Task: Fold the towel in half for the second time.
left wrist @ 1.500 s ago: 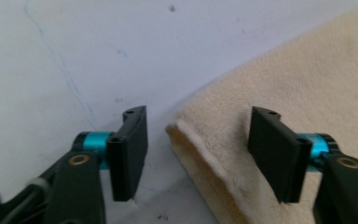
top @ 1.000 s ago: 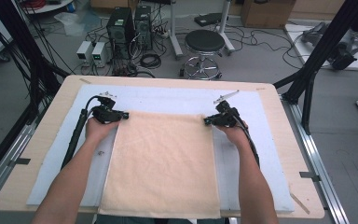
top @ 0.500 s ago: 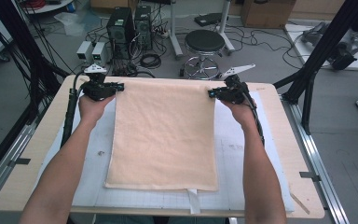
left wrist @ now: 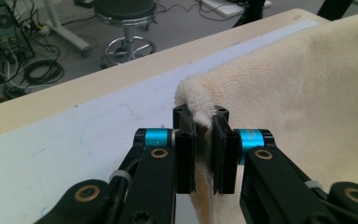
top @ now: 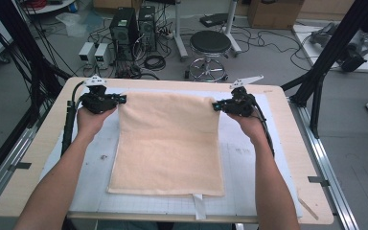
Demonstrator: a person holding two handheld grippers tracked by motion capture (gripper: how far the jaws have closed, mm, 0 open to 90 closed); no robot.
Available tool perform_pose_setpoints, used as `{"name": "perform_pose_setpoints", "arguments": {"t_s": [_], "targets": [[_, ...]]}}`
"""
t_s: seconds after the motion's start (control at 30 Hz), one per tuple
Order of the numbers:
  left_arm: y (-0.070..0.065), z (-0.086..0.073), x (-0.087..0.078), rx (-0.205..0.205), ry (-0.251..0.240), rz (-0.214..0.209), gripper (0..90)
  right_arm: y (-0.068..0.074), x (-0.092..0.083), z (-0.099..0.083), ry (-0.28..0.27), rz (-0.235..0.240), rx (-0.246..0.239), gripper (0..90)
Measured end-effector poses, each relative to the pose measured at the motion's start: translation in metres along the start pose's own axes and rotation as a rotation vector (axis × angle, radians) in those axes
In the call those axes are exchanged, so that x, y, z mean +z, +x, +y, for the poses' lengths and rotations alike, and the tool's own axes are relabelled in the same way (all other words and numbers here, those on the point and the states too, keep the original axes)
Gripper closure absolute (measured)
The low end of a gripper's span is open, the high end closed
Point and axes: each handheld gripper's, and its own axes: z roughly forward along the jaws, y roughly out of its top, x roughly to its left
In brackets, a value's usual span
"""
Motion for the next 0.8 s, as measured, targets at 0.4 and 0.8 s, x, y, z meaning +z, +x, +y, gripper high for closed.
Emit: {"name": "perform_pose_setpoints", "arguments": {"t_s": [0.4,0.8], "targets": [[-0.014,-0.025,-0.025,0.031,-0.032,-0.067,81.5,0.018,-0.012,-0.024,-0.026,0.061,-0.013,82.7],[-0.029,-0.046,-0.043,0.047,-0.036,-0.102,81.5,0.043,-0.025,-0.039,-0.026,0.100,-0.057,82.7]]}}
